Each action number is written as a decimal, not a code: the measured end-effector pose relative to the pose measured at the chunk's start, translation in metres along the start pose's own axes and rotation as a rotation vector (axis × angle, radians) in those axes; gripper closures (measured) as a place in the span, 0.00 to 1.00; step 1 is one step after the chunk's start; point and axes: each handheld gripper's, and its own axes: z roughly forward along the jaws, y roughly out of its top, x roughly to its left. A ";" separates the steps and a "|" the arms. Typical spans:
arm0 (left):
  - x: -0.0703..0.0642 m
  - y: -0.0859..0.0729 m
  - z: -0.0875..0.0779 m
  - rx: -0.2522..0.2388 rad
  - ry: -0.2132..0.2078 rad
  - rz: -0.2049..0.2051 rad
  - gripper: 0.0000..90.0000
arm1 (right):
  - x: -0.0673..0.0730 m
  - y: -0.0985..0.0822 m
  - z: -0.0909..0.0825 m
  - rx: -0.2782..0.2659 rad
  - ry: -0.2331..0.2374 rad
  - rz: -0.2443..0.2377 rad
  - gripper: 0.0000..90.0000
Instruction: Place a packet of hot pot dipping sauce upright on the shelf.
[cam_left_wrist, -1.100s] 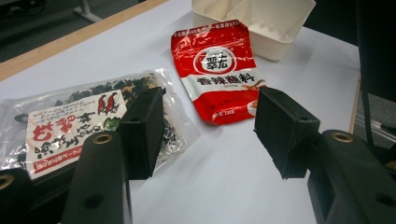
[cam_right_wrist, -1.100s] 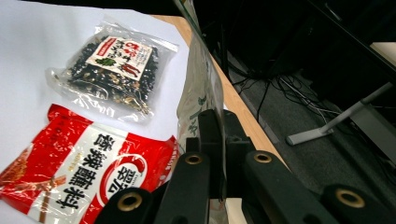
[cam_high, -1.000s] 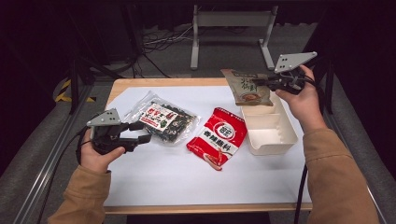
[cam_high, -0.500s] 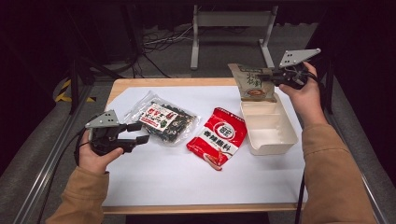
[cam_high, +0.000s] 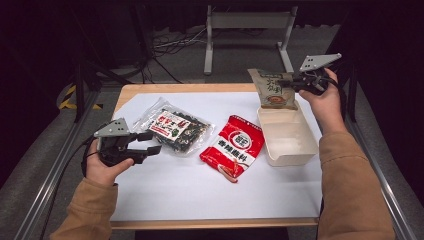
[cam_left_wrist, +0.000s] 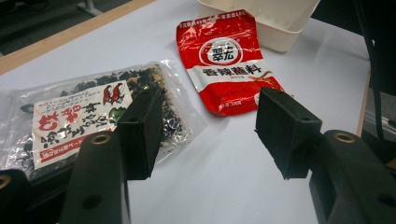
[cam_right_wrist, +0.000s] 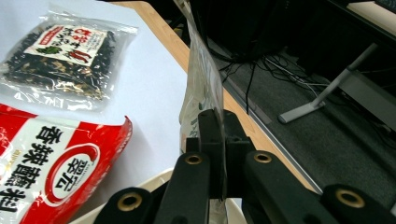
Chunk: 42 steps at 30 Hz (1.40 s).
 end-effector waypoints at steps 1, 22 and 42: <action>0.000 0.000 0.000 0.000 0.001 0.001 0.47 | -0.001 -0.001 0.001 0.004 -0.002 0.001 1.00; 0.002 -0.001 0.006 0.015 -0.009 -0.004 0.47 | -0.005 -0.016 0.024 0.030 0.025 0.021 1.00; 0.003 0.000 0.012 0.024 -0.031 -0.008 0.47 | -0.002 -0.036 0.038 0.039 0.050 0.077 0.98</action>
